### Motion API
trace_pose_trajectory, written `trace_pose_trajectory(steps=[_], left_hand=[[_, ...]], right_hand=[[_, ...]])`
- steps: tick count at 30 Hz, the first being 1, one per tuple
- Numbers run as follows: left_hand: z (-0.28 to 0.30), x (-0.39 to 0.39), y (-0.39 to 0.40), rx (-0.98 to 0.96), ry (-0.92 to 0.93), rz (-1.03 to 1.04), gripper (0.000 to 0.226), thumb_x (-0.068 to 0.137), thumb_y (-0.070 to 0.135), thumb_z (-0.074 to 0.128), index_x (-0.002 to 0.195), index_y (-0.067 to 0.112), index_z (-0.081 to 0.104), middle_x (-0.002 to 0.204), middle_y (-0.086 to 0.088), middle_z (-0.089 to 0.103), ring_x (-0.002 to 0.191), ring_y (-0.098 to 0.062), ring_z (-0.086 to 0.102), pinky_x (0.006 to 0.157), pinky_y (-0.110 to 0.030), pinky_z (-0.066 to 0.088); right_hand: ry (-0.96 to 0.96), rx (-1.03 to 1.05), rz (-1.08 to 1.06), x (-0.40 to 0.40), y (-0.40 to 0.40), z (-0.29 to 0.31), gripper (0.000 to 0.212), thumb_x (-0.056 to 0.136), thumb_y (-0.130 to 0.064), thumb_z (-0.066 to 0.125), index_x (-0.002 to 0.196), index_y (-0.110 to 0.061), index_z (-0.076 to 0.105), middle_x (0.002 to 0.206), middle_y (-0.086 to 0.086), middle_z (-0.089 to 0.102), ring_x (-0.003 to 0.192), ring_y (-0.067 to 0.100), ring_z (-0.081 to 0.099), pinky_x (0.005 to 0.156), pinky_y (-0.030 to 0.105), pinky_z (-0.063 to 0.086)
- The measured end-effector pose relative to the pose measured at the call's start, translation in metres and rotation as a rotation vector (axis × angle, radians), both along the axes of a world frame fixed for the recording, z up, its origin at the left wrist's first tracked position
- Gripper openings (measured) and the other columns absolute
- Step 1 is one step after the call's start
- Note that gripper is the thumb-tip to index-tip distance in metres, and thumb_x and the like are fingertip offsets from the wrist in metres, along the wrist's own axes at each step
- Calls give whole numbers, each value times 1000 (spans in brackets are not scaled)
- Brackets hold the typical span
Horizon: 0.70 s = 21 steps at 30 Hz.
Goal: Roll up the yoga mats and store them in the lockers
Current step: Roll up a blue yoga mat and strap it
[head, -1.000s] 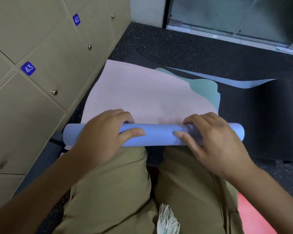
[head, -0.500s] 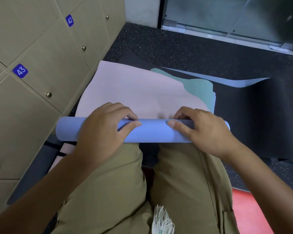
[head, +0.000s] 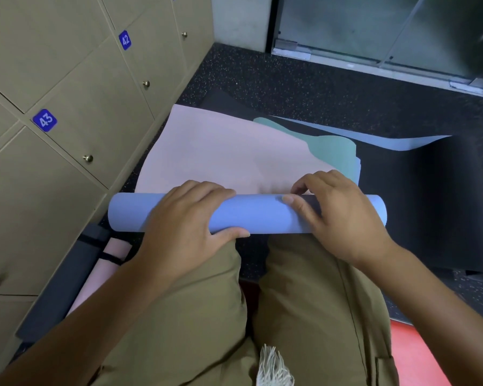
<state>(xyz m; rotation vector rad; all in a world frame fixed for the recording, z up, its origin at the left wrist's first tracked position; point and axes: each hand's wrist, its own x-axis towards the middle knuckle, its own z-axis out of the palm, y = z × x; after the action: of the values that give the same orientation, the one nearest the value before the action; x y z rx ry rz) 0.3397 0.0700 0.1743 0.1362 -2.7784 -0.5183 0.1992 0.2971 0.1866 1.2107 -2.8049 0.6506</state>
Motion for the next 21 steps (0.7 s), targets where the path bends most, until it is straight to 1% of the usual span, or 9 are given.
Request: trace_pose_trajectory(steps=[3,6,10,12,14,16,18,19,21], left_hand=[[7,-9,-7,68,-62,-28,62,81,71,60,118,24,72,111,11,70,99,-15,62,85,-37,52],[15,-19,-14,156,-156,-25,50,77,72,62,111,36,69,103,19,67,97,-6,59,84,-34,49],[20,-32,-24,229,-243,-46,44,74,75,61,100,40,67,98,23,67,94,0,60,85,-31,49],[20,-38,-28,204,-280,-63,45,75,79,56,97,41,66,97,23,68,92,0,61,84,-30,48],[19,-41,-29,175,-295,-74,45,78,81,52,96,42,64,95,23,67,90,0,60,82,-29,48],[18,-44,-30,163,-269,-69,45,78,80,52,98,42,65,97,22,65,91,1,58,80,-27,47],[18,-44,-30,221,-187,-62,39,79,73,59,101,40,67,102,21,63,95,0,59,81,-28,47],[17,-44,-28,248,-129,-60,36,81,67,63,102,38,68,103,20,63,96,-3,59,82,-31,49],[13,-41,-24,235,-19,-40,32,86,57,62,103,32,71,104,18,66,98,-9,61,85,-39,51]], right_hand=[[149,15,-19,12,0,-3,40,105,-48,43,110,-16,66,102,1,66,93,26,55,83,43,46],[229,30,2,19,1,-3,42,102,-48,51,121,-13,65,115,5,65,103,29,56,89,42,45],[211,65,25,20,0,-12,57,99,-58,50,130,-12,62,124,6,64,110,30,56,98,43,42],[204,61,29,16,-1,-16,59,100,-59,47,130,-11,63,122,5,66,108,30,57,97,43,42],[188,56,42,9,-2,-17,57,101,-60,43,126,-12,64,116,3,67,102,29,57,91,43,44],[162,65,53,2,-4,-15,55,101,-61,40,122,-16,65,109,0,67,96,27,57,85,43,44],[125,89,58,-5,-9,-12,56,100,-63,35,118,-19,65,104,-2,66,93,25,57,81,43,44],[101,99,59,-8,-11,-11,58,100,-64,32,116,-20,66,102,-3,67,92,24,57,80,43,44],[44,122,58,-15,-16,-8,62,97,-67,26,113,-22,66,98,-4,67,91,24,58,78,42,44]])
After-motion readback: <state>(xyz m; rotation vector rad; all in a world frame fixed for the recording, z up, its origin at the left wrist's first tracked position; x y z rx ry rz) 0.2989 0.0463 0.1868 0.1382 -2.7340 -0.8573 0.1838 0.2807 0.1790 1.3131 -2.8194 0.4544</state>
